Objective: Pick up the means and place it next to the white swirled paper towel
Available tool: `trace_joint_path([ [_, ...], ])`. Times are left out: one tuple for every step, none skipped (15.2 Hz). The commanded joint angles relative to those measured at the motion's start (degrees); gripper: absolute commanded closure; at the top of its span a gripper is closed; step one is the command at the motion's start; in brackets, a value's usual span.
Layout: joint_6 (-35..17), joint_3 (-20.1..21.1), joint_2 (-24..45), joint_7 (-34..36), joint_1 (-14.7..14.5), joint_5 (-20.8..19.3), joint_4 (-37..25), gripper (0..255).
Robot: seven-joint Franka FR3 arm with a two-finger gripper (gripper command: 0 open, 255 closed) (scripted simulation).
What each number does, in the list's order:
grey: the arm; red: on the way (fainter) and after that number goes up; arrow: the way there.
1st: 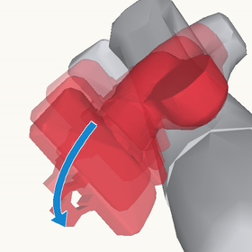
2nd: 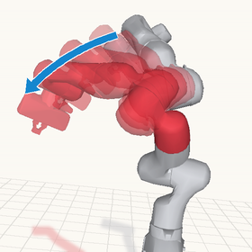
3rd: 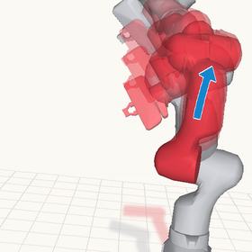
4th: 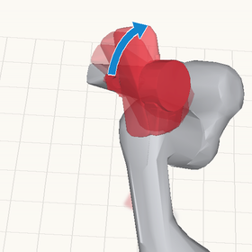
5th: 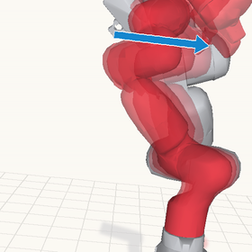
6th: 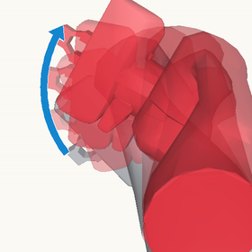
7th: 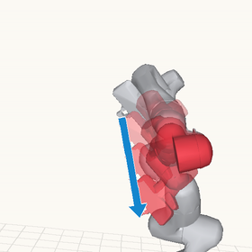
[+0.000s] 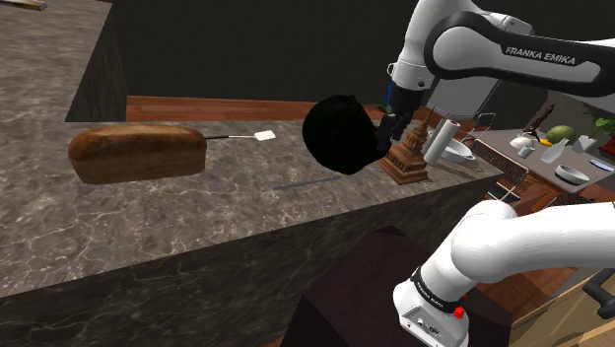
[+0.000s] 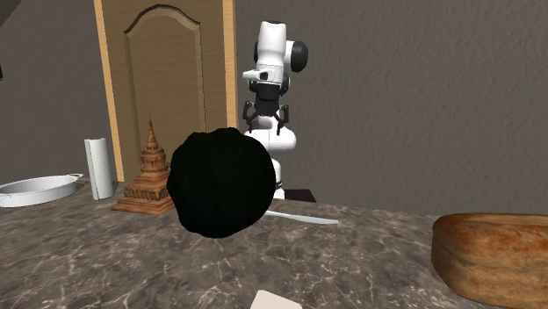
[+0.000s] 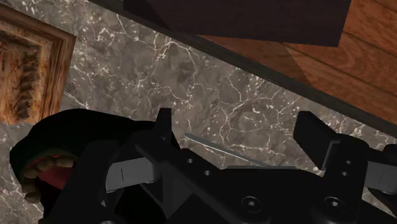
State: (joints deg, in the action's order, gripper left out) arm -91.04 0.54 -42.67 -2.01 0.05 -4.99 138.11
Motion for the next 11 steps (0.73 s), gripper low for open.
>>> trace_joint_path([
  [0.00, 0.00, 0.00, 0.00, 0.00, 0.00, 0.00, 0],
  [-1.98, -0.80, 1.50, -3.20, -0.86, -0.78, 0.42, 0],
  [-3.95, -1.60, 3.05, -6.35, -1.75, -1.53, 0.77, 0],
  [-5.93, -2.36, 4.67, -9.46, -2.65, -2.23, 1.05, 0],
  [-7.90, -3.07, 6.33, -12.56, -3.51, -2.87, 1.26, 0],
  [-9.86, -3.75, 8.03, -15.61, -4.39, -3.46, 1.42, 0],
  [-11.81, -4.38, 9.77, -18.65, -5.25, -4.00, 1.51, 0],
  [-13.74, -4.95, 11.53, -21.67, -6.09, -4.47, 1.56, 0],
  [-15.66, -5.50, 13.31, -24.66, -6.95, -4.90, 1.56, 0],
  [-17.55, -5.99, 15.11, -27.62, -7.80, -5.28, 1.52, 0],
  [-19.43, -6.43, 16.92, -30.57, -8.63, -5.60, 1.45, 0],
])
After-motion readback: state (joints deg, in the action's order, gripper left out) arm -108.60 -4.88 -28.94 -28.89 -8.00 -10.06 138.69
